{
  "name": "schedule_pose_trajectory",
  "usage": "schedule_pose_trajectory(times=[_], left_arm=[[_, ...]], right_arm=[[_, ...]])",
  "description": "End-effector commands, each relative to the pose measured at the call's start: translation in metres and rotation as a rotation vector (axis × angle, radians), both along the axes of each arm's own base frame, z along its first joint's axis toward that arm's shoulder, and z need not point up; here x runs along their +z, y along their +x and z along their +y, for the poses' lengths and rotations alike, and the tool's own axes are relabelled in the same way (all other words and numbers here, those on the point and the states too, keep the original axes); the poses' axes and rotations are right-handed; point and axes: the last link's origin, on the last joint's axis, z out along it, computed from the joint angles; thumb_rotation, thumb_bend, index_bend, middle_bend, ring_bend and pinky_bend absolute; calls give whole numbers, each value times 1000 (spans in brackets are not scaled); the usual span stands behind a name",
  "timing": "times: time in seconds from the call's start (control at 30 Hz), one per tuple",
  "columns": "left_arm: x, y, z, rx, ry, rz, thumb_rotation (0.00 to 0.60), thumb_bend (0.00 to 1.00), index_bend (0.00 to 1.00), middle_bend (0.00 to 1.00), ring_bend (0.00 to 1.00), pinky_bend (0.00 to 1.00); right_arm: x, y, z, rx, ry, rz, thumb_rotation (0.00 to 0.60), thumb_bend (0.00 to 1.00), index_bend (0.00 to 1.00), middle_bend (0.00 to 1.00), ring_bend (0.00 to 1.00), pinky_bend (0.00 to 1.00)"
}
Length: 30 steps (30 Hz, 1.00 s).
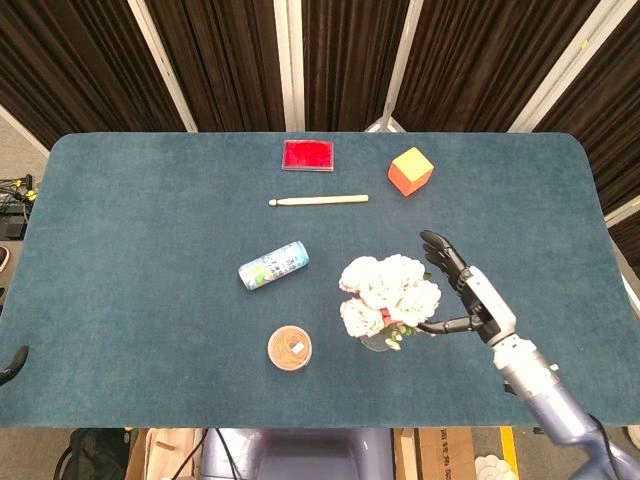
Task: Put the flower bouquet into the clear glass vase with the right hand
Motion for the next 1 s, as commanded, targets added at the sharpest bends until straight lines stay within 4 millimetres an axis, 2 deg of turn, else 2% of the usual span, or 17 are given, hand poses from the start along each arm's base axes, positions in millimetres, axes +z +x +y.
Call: schedule_pose_trajectory(times=[0.03, 0.17, 0.2, 0.37, 0.47, 0.53, 0.63, 0.7, 0.77, 0.87, 1.0], left_arm=[[1, 0, 0, 0, 1, -2, 600, 349, 141, 0, 0, 62], [4, 0, -1, -7, 11, -20, 600, 349, 141, 0, 0, 62], [4, 0, -1, -7, 11, -22, 600, 349, 141, 0, 0, 62], [4, -1, -1, -2, 8, -29, 600, 349, 141, 0, 0, 62], [3, -1, -1, -4, 1, -26, 600, 349, 141, 0, 0, 62], [3, -1, -1, -4, 0, -25, 600, 349, 142, 0, 0, 62], [2, 0, 0, -3, -1, -23, 600, 349, 141, 0, 0, 62], [1, 0, 0, -4, -4, -23, 600, 348, 142, 0, 0, 62], [2, 0, 0, -6, -3, -22, 600, 348, 141, 0, 0, 62], [3, 0, 0, -8, 3, -24, 600, 349, 141, 0, 0, 62], [6, -2, -1, -4, 12, -31, 600, 349, 141, 0, 0, 62]], right_arm=[[29, -19, 6, 18, -45, 144, 600, 46, 0, 0, 0, 0], [76, -34, 20, 13, -117, 220, 600, 44, 0, 0, 0, 0], [83, -35, 23, 9, -122, 211, 600, 44, 0, 0, 0, 0], [147, -55, 33, -41, -243, 88, 600, 44, 0, 0, 0, 0], [165, -69, 29, -97, -368, 117, 600, 44, 13, 28, 30, 0], [166, -76, 25, -117, -452, 209, 600, 45, 45, 62, 62, 9], [150, -87, 20, -107, -576, 499, 600, 45, 77, 68, 88, 29], [129, -95, 22, -69, -603, 740, 600, 44, 104, 68, 88, 22], [108, -100, 27, -42, -620, 900, 600, 44, 110, 68, 87, 6], [81, -106, 37, -22, -650, 1064, 600, 44, 110, 68, 76, 0], [39, -114, 62, -27, -666, 1240, 600, 44, 111, 68, 56, 0]])
